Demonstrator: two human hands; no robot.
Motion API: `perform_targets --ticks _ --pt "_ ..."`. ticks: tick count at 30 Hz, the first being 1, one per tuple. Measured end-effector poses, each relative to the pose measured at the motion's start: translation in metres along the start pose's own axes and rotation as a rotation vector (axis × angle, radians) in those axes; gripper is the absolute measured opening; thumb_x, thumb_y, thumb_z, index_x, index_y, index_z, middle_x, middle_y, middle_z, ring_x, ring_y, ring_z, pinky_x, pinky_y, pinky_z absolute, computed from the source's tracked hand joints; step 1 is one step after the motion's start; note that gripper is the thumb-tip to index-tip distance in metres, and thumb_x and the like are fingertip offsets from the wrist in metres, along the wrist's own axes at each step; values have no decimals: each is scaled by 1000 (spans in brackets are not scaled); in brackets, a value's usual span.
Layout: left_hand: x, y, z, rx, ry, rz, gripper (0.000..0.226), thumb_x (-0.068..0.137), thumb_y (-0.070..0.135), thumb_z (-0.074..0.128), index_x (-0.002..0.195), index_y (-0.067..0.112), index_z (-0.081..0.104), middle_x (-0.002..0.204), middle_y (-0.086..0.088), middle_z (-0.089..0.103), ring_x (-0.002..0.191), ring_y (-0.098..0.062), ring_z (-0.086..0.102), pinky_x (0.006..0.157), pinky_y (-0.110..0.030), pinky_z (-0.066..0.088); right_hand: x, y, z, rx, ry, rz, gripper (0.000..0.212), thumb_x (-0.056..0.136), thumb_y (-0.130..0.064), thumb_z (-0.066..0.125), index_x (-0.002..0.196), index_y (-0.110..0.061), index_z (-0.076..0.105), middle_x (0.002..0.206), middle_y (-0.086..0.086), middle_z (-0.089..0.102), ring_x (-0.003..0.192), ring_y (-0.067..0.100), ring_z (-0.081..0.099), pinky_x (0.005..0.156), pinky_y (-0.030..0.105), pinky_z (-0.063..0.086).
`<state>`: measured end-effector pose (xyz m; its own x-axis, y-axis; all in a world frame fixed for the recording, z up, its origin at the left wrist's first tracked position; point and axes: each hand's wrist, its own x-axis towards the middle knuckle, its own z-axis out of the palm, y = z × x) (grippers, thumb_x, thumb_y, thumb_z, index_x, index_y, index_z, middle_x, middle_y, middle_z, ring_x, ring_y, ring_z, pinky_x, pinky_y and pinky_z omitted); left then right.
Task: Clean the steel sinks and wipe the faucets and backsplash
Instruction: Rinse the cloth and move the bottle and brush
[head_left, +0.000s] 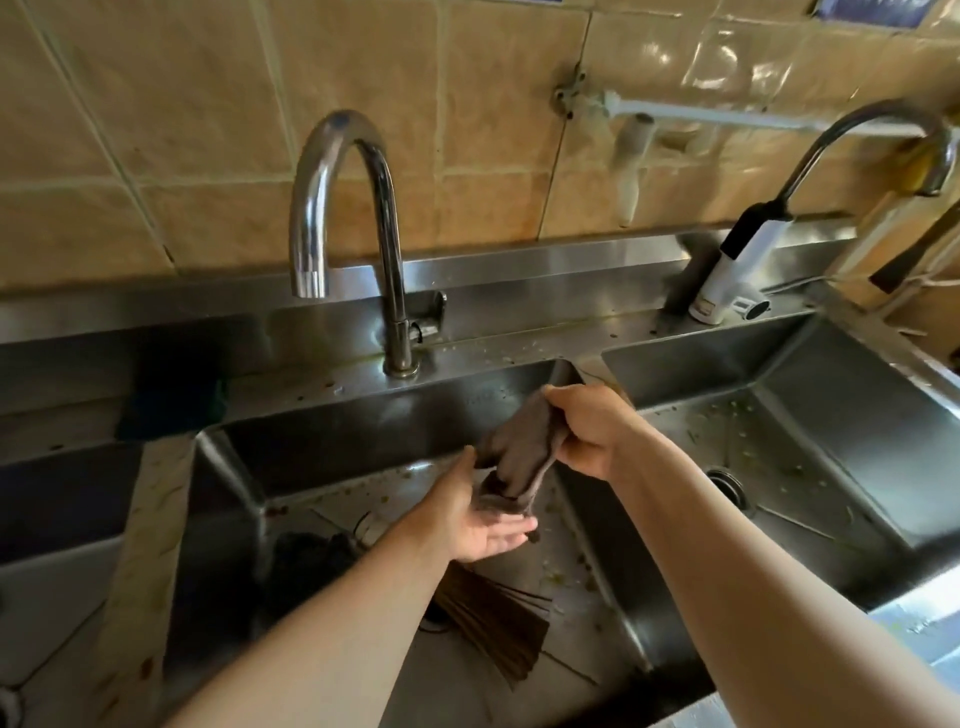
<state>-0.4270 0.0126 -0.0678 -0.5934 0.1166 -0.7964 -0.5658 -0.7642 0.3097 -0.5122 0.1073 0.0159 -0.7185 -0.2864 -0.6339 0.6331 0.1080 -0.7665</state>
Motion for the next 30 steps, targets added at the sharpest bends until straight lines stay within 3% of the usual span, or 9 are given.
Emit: perform_targets --ticks 4,7,11,15,18,20,22,26,30 --pt "24 5 26 -154 81 79 30 99 21 41 93 0 61 72 -18 69 63 -28 69 53 -28 56 16 -9 -21 -139 -113 83 21 100 -9 45 84 -2 56 88 12 60 86 22 59 102 40 45" --pt "28 -4 22 -7 227 137 23 98 11 42 89 7 61 57 -10 66 56 -19 61 44 -18 49 47 -12 -36 -94 -15 -46 18 100 -14 45 84 -8 52 79 10 56 74 21 56 97 46 49" --pt "33 -13 19 57 271 203 26 98 9 38 83 8 59 69 -10 59 58 -17 52 48 -21 37 98 21 -54 -191 75 -23 15 98 -19 50 102 -10 62 95 14 65 88 29 64 89 50 53" --pt "48 -14 17 -3 280 278 29 98 9 36 82 7 59 64 -9 58 56 -17 50 47 -21 34 122 72 -60 -317 15 118 24 96 -16 47 107 -5 65 92 13 65 82 24 61 69 31 54" --pt "58 -15 14 53 297 277 18 96 6 41 99 5 58 84 -17 58 67 -22 55 57 -27 39 127 87 -61 -108 -158 304 43 95 -42 49 112 -8 67 106 14 69 103 29 62 97 43 47" --pt "66 -16 10 91 333 275 13 95 2 44 102 6 54 92 -19 58 76 -26 57 66 -34 44 134 89 -64 3 -278 310 45 94 -47 51 113 -10 67 109 14 70 105 28 64 99 44 47" --pt "70 -16 8 80 381 265 14 94 -2 45 90 8 52 87 -17 60 77 -27 58 70 -37 47 136 89 -62 -5 -318 254 28 94 -31 56 111 -11 65 106 15 70 96 27 67 87 40 54" --pt "85 -24 -8 71 478 100 7 94 16 52 92 12 57 84 -8 60 73 -19 59 57 -30 50 146 102 -55 -7 -123 57 10 92 -6 58 90 -12 66 91 16 65 81 27 64 76 40 55" --pt "97 -32 -20 -112 238 -102 45 92 53 46 109 13 59 102 -16 66 79 -32 68 64 -36 55 143 117 -50 -299 -97 -257 13 91 -7 60 80 -11 66 72 2 62 64 9 57 68 25 51"
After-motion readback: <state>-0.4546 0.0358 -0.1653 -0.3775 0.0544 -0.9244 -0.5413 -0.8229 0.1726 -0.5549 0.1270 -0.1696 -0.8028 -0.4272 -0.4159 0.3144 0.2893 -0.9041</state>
